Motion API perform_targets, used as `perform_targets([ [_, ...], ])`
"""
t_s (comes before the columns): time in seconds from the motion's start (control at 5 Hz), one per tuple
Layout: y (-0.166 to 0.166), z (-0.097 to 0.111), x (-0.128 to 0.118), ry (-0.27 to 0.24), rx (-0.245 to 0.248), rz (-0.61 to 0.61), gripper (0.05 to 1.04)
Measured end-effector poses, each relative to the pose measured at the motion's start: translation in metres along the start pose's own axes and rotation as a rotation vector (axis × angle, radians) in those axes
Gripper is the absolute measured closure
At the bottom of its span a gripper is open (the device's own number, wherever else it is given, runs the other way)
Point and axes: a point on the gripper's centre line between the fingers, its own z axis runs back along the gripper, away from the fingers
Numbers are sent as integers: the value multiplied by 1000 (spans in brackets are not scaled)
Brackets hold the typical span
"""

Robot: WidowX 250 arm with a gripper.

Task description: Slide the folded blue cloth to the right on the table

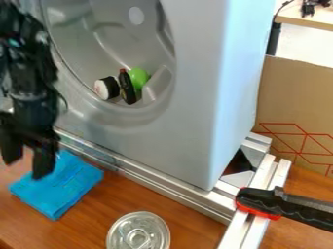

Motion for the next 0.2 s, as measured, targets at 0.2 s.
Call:
perform_targets([
  [0.2,4,35,-15,-82,-7,72,83],
])
